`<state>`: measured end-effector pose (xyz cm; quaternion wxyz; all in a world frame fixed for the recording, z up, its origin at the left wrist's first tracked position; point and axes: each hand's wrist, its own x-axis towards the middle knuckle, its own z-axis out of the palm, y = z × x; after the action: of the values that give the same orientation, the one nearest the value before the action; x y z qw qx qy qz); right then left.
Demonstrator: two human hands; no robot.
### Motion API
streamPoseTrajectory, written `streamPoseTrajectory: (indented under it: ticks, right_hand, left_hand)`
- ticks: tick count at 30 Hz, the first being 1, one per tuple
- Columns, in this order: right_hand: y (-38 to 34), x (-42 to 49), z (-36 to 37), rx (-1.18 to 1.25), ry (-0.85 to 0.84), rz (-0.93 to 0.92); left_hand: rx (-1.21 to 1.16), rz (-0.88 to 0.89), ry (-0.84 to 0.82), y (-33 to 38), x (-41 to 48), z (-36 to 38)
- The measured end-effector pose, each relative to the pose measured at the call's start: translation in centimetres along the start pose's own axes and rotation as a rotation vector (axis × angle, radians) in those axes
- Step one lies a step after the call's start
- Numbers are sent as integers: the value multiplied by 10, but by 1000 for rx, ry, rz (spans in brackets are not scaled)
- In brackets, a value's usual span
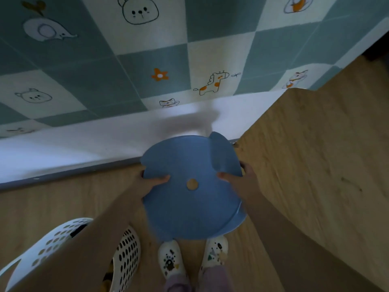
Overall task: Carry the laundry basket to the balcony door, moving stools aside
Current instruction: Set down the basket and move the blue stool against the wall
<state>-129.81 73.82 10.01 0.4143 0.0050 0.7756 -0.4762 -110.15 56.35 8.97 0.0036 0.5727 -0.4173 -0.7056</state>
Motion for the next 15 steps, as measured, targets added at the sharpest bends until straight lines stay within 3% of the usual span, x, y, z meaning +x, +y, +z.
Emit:
streamPoseTrajectory:
  ticks: [15]
  right_hand:
    - [6, 60, 22, -72, -46, 102]
  left_hand:
    - [85, 42, 14, -8, 59, 2]
